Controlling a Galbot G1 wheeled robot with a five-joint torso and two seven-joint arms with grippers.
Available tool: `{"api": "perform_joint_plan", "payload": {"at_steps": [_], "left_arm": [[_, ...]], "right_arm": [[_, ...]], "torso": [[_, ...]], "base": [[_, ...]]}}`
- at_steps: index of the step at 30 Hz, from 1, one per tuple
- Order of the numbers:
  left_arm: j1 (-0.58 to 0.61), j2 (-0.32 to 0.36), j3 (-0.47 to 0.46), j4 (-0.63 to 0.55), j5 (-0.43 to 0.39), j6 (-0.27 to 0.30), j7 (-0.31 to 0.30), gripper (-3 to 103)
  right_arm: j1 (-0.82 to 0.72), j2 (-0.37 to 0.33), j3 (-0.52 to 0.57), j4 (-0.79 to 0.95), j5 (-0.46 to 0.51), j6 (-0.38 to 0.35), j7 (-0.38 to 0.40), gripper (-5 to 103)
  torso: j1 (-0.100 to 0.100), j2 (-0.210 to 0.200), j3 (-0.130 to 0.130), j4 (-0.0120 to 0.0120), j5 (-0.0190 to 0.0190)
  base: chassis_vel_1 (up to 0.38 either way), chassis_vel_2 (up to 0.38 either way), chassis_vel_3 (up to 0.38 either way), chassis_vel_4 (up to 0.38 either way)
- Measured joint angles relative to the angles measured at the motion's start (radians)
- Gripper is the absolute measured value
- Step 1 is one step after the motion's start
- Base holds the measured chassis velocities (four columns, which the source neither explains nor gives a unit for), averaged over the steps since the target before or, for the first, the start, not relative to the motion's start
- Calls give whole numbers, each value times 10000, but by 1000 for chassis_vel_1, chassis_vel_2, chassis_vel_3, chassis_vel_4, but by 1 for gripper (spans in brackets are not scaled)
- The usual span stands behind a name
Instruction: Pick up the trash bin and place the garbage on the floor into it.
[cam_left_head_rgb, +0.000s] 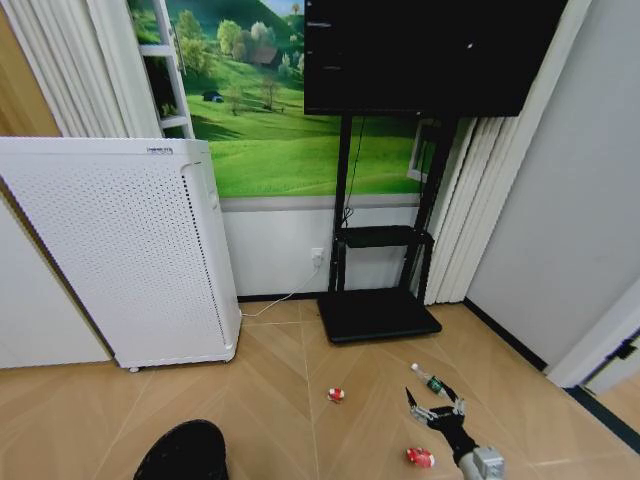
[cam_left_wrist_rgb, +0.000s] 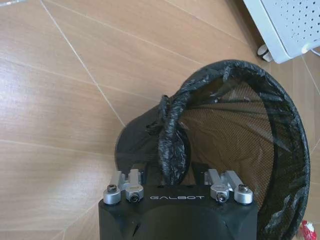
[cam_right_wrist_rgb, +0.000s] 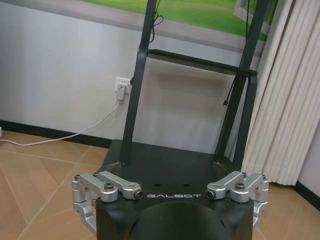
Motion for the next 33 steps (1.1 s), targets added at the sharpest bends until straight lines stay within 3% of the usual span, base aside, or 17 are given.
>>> {"api": "perform_joint_plan", "payload": {"at_steps": [2, 4, 5, 12, 17, 20, 21, 22, 23, 24, 25, 27, 30, 32, 33], "left_arm": [[0, 121, -55, 63, 74, -58, 147, 37], [0, 158, -71, 84, 83, -76, 175, 37], [0, 194, -90, 104, 104, -117, 194, 26], [20, 229, -137, 117, 294, -273, 497, 7], [27, 191, -152, 244, 1226, -611, 1119, 7], [307, 183, -187, 217, 3891, -1688, 2673, 7], [307, 183, -187, 217, 3891, -1688, 2673, 7], [360, 164, -216, 248, 4868, -2216, 3209, 7], [405, 113, -326, 380, 6563, -3229, 4148, 7], [405, 113, -326, 380, 6563, -3229, 4148, 7], [395, 58, -476, 476, 8240, -4103, 4879, 7], [342, 38, -578, 479, 9115, -4601, 5245, 7], [302, 34, -641, 520, 9567, -4852, 5409, 7], [297, 33, -798, 581, 10456, -5515, 5793, 7], [297, 33, -798, 581, 10456, -5515, 5793, 7]], "right_arm": [[-9, 87, -45, 5, -83, 0, 186, 100], [-7, 116, -74, 5, -163, 0, 385, 100], [24, 168, -122, -14, -266, 1, 786, 100], [-8, 352, -219, -1, -162, -76, 1555, 100], [-99, 526, -279, 69, -174, -97, 1783, 100], [-132, 645, -347, 36, -170, 86, 2031, 100], [-132, 645, -347, 36, -170, 86, 2031, 100], [-137, 667, -396, -20, -181, 226, 2079, 100], [-140, 688, -491, -109, -277, 426, 2138, 100], [-140, 688, -491, -109, -277, 426, 2138, 100], [-135, 725, -623, -213, -569, 668, 2238, 100], [-128, 822, -807, -315, -970, 947, 2291, 100], [-135, 877, -905, -343, -1074, 1038, 2313, 100], [-180, 978, -1071, -357, -1239, 1183, 2293, 100], [-180, 978, -1071, -357, -1239, 1183, 2293, 100]], "torso": [[0, 0, 0, 0, 0], [0, 0, 0, 0, 0], [0, 0, 0, 0, 0], [0, 0, 0, 0, -3], [0, 0, 0, -2, -4], [0, 1, 0, 1, -2], [0, 1, 0, 1, -2], [0, 0, 0, 0, -3], [0, 0, 0, 0, 0], [0, 0, 0, 0, 0], [0, 0, 0, 4, 1], [0, 1, 0, 0, 0], [0, 1, 0, -4, -5], [0, 0, 0, 0, 1], [0, 0, 0, 0, 1]], "base": [[0, 0, 0, 0], [0, 0, 0, 0], [0, 0, 0, 0], [0, 0, 0, 0], [0, 0, 0, 0], [0, 0, 0, 0], [0, 0, 0, 0], [0, 0, 0, 0], [0, 0, 0, 0], [0, 0, 0, 0], [0, 0, 0, 0], [0, 0, 0, 0], [0, 0, 0, 0], [0, 0, 0, 0], [0, 0, 0, 0]]}}
